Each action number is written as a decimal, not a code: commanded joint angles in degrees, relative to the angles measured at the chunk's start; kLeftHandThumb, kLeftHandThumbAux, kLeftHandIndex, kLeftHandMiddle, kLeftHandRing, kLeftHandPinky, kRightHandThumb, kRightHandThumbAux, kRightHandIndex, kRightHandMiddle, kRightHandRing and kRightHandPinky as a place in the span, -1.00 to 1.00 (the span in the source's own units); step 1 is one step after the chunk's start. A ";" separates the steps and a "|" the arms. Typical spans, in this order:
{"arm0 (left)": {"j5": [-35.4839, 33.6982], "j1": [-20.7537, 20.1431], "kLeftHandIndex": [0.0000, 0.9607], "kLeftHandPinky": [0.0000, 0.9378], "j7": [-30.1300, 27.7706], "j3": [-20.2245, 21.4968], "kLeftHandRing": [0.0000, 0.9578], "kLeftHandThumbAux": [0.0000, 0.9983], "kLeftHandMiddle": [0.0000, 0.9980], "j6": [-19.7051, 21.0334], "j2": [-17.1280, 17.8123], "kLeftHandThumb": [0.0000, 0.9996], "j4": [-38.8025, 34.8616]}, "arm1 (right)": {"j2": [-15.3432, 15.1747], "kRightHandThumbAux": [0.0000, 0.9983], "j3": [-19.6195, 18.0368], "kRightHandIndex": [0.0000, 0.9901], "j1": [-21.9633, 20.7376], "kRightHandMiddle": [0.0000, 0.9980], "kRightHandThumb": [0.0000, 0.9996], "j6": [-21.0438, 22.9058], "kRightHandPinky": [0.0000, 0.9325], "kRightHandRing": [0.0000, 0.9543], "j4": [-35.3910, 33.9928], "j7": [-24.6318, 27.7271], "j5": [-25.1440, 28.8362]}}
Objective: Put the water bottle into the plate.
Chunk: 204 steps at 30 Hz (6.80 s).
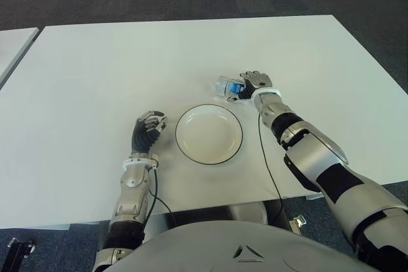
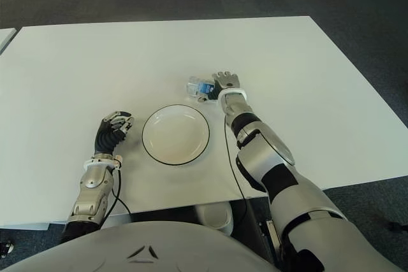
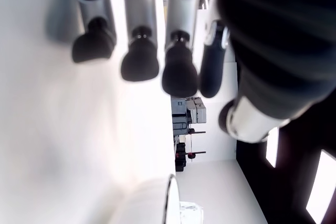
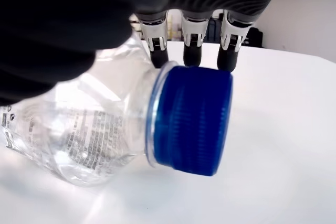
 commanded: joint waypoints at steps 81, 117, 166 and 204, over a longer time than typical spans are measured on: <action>-0.58 0.43 -0.09 0.75 -0.10 2.35 0.67 0.42 0.58 2.59 -1.13 0.42 2.12 | 3.47 0.46 -36.43 -0.12 12.62 0.62 0.40 -37.33 0.80 0.74 -9.01 -11.04 31.44; -0.39 0.20 -0.09 0.75 0.08 2.60 0.67 0.42 0.58 2.18 -0.89 0.43 3.06 | -1.15 0.45 -29.02 -0.12 30.12 0.82 0.41 -47.75 0.91 0.89 -48.34 -6.31 19.69; -0.32 0.87 -0.09 0.77 0.01 2.65 0.70 0.42 0.61 2.50 -1.10 0.42 2.25 | -10.70 0.45 -16.35 -0.12 33.56 0.51 0.40 -31.73 0.44 0.54 -57.39 23.33 10.81; 0.21 -0.45 -0.09 0.77 0.65 2.95 0.71 0.43 0.61 1.92 -0.96 0.42 3.79 | -12.58 0.30 -13.37 -1.00 37.02 -1.00 -1.00 -23.54 -1.00 -1.00 -68.23 28.14 9.79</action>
